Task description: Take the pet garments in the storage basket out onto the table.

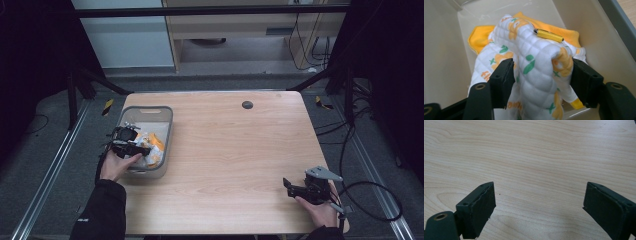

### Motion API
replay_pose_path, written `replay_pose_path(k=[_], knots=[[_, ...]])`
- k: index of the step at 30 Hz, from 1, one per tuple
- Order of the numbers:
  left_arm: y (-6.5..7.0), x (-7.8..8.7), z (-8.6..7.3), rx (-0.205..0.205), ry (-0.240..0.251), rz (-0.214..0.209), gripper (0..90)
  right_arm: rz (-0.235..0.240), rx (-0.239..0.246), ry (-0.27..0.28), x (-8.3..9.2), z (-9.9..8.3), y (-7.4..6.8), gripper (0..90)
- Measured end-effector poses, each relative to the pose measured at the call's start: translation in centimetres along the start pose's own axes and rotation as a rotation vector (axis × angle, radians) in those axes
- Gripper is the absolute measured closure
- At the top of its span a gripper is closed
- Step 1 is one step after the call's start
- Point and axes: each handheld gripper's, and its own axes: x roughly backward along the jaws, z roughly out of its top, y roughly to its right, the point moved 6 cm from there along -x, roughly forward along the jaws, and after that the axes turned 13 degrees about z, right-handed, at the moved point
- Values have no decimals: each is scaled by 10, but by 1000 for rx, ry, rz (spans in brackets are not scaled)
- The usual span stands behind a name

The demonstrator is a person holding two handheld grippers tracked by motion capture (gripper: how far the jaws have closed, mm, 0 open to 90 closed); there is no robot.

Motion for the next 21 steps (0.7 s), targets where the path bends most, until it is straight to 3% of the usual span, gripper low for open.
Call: replay_pose_path(k=[5, 16, 21], knots=[[1, -2, -1, -4, -18, -1, 446, 2, 1, 0, 0, 0, 0, 104], [2, -6, -5, -27, -56, 1, 694, 8, 6, 0, 0, 0, -1, 100], [3, -4, -4, -42, -64, 3, 732, 8, 4, -2, 0, 0, -1, 100]])
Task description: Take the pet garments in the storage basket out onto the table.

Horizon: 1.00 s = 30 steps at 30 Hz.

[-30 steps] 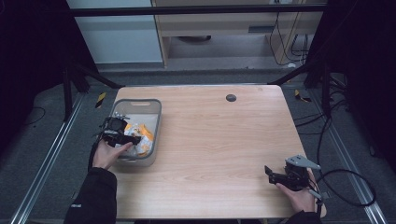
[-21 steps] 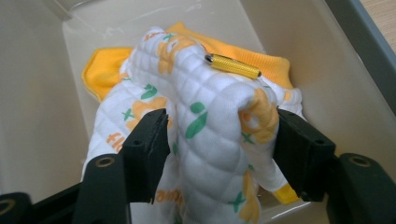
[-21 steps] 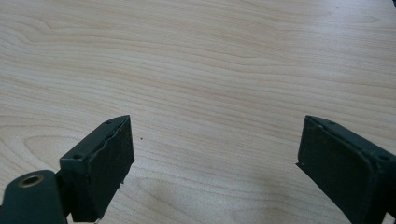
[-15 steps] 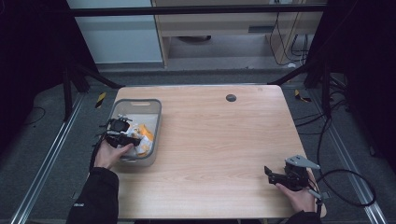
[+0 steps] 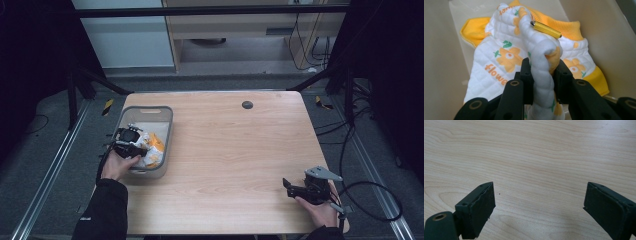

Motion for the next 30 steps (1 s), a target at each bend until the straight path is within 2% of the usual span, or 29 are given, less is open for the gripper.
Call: replay_pose_path(k=[9, 18, 30], knots=[[-1, 11, 5, 3, 26, -11, 743, 1, 0, 0, 0, 0, 0, 100], [-6, 26, 11, 5, 57, -3, 749, -1, 3, 0, 0, 0, 0, 100], [-19, 57, 20, 28, 129, 9, 751, -4, 5, -1, 0, 0, 0, 100]])
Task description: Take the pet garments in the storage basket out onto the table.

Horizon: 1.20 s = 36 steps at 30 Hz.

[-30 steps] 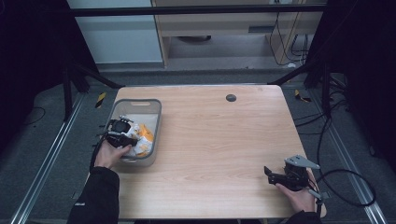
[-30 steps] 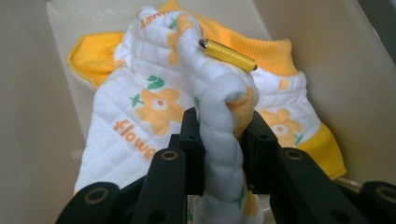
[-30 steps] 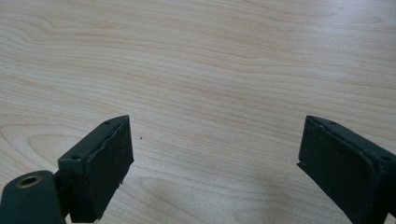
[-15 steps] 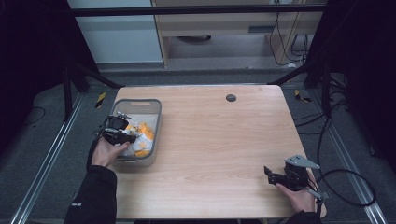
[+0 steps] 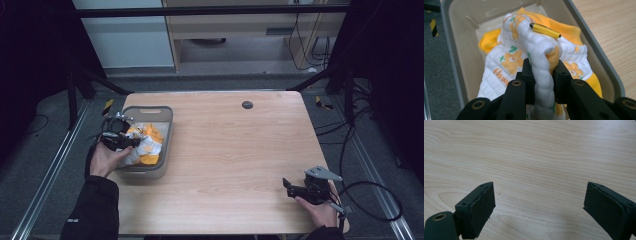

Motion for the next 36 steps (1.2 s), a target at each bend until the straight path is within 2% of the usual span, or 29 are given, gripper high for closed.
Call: replay_pose_path(k=[14, 22, 36], knots=[[-2, 33, 13, -22, 54, 3, 751, 0, -6, 4, 1, 0, 0, 100], [2, 52, 17, -69, 76, 3, 751, -1, -2, 4, 1, 0, 0, 100], [14, 83, 21, -129, 104, -49, 751, 1, 0, 7, 1, 1, -1, 100]])
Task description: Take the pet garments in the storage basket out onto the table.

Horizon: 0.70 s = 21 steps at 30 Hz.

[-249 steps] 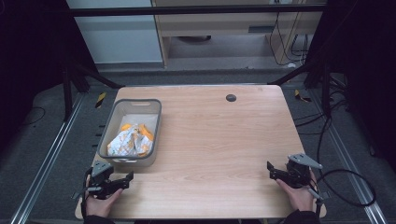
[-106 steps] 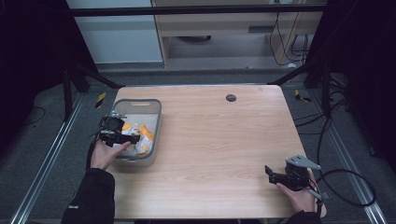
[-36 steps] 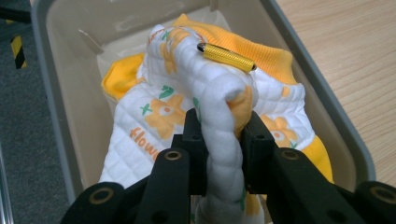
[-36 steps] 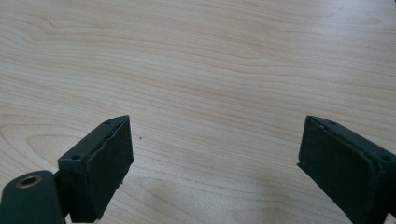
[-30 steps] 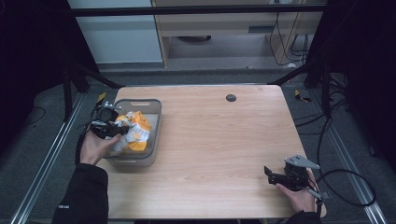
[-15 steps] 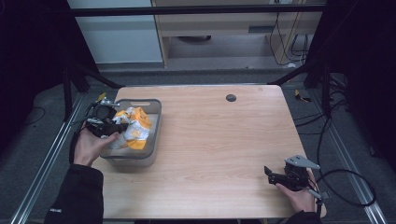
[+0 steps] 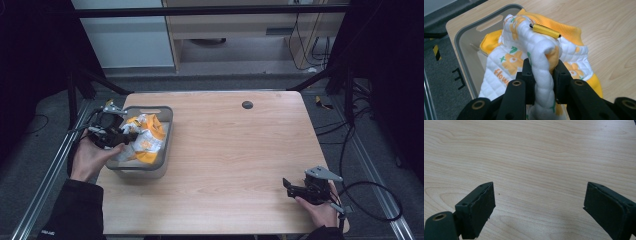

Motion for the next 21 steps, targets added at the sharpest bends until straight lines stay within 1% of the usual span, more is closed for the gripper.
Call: replay_pose_path(k=[2, 4, 5, 6, 7, 11, 12, 13, 16, 17, 19, 20, 21], knots=[[7, 6, 3, -20, 14, -12, 751, 1, 1, 2, 0, 0, 0, 100], [9, 7, 4, -26, 17, -17, 751, 0, 1, 0, 0, 0, 0, 100], [13, 10, 7, -38, 20, -21, 751, -1, 1, 0, 0, 0, 0, 100], [13, 10, 7, -38, 20, -21, 751, -1, 2, 0, 0, 0, 0, 100], [16, 12, 9, -57, 23, -23, 751, -1, 2, 1, 0, 0, 0, 100], [21, 15, 12, -69, 30, -31, 751, 0, 0, 4, 1, 0, 0, 100], [23, 16, 13, -78, 28, -31, 751, 1, 1, 4, 1, 0, 0, 100], [26, 18, 14, -82, 28, -33, 751, 0, 1, 4, 1, 0, 0, 100], [28, 20, 16, -92, 35, -36, 751, 1, 1, 5, 1, 1, 0, 100], [31, 22, 17, -97, 39, -42, 751, 1, 1, 5, 1, 1, 0, 100], [33, 22, 17, -96, 39, -47, 751, 1, 1, 4, 1, 0, 0, 100], [36, 22, 18, -110, 39, -54, 751, 1, 3, 4, 1, 1, 0, 100], [38, 23, 19, -110, 39, -58, 751, 2, 3, 6, 1, 1, 0, 100]])
